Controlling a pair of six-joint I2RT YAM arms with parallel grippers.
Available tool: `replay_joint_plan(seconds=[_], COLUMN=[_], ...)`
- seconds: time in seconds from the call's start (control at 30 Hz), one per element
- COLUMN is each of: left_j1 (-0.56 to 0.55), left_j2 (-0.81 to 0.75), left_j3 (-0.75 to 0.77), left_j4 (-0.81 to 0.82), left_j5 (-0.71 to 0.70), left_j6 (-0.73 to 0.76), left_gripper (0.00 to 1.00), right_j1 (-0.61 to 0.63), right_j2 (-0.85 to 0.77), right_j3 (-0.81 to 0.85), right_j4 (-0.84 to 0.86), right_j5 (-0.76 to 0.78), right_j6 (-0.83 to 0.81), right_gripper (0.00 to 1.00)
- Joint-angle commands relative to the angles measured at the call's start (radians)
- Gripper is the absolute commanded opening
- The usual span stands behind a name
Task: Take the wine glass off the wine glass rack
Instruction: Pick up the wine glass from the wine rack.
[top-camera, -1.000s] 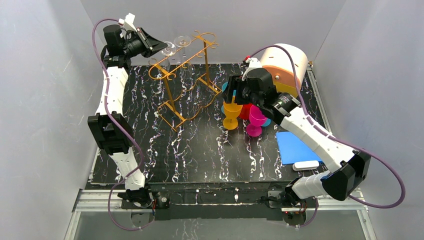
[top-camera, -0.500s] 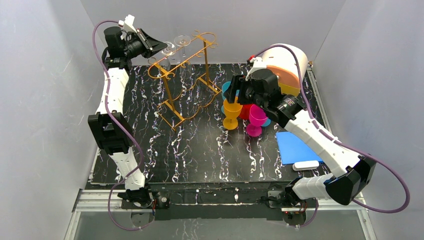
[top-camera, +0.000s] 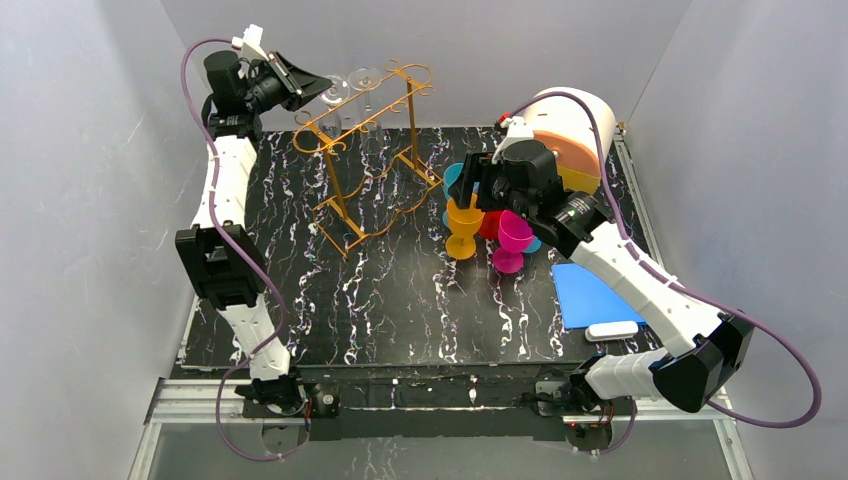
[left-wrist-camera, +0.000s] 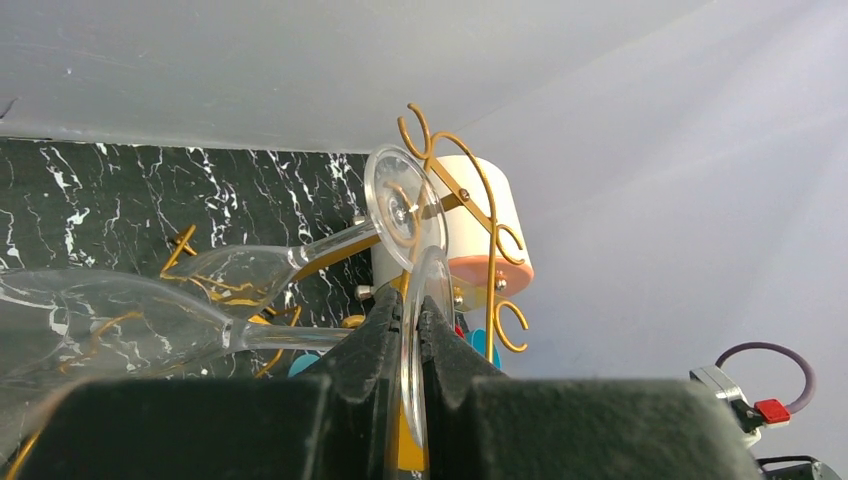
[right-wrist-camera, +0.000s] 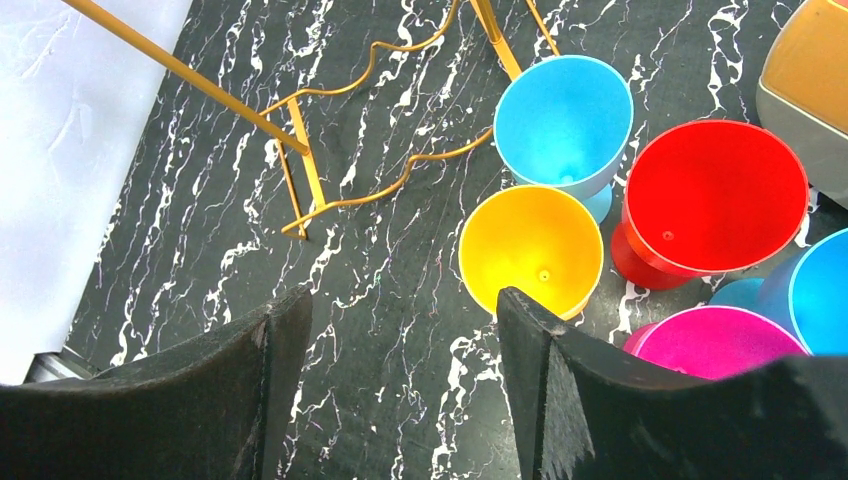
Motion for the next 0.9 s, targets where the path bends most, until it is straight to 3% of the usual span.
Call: replay_joint_plan(seconds=[0.0,0.47,0.87], left_j1=[0.017,0.03,0.033], left_j2=[-0.046,-0.022,-0.22], left_j3=[0.037,0.084,-0.004], left_j4=[0.05,0.055,-0.25], left_j5=[-0.012,-0.065,-0.575], left_j6=[0.002,0.015,0.221], left_gripper=[0.0,0.0,0.0], right_j1=[-0.006,-0.007,-0.008], right_j2=[-0.034,-0.049,-0.045], right_j3=[0.001,-0.002,-0.024], right_j4=[0.028,0.029,0.072], right_j5=[0.006,0.012,-0.009], right_j6=[0.0,0.01,0.015], right_gripper=[0.76,0.76,0.77])
